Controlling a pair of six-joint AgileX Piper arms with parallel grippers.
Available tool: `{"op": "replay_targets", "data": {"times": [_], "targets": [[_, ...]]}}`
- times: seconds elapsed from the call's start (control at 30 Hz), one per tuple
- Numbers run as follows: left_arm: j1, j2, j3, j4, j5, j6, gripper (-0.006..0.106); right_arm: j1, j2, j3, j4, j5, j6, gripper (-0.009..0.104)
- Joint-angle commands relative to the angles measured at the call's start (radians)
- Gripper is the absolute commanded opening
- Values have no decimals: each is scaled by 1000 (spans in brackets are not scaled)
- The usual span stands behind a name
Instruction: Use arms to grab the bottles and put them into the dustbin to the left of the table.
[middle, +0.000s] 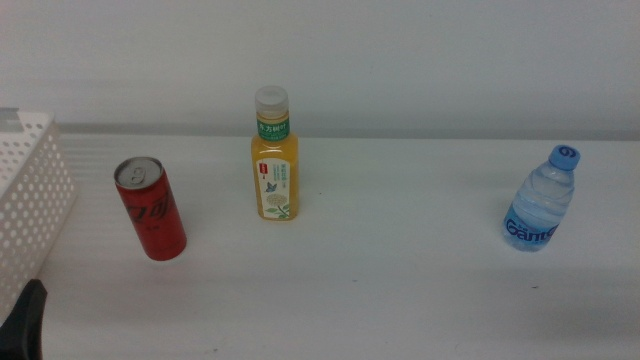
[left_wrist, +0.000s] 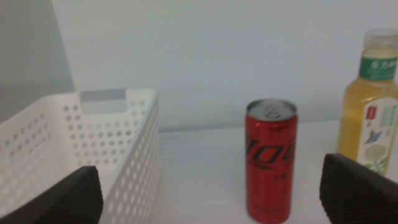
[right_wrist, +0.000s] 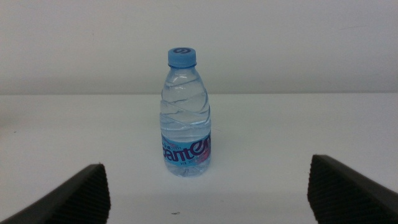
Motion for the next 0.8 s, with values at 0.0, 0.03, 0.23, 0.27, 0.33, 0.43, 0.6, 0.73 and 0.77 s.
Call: {"op": "replay_targets", "data": {"times": [0.0,0.03,0.23,0.27,0.33,0.43,0.6,0.73,0.77], "targets": [[-24,13,42,-7,-50,-2,94,-7,-39,43,0,-12,-6,85],[-37,52,42,-7,-85,-2,94,-7,-39,43,0,-12,-6,85],[-149,428,40,-7,-392,-2,94,-7,-39,43,0,-12,-6,85],[-164,503,40,-7,-435,-2,94,-7,-39,43,0,-12,-6,85],[-205,647,40,-7,-556,-2,94,-7,-39,43,0,-12,-6,85],[-252,839,40,-18,-740,-2,94,-7,-39,43,0,-12,-6,85],[-256,1119,38,-21,-990,-2,94,-7,-39,43,0,-12,-6,85],[-256,1274,37,-26,-1161,-13,94,-7,-39,43,0,-12,-6,85],[-256,1291,36,-26,-1185,-13,94,-7,-39,43,0,-12,-6,85]]}}
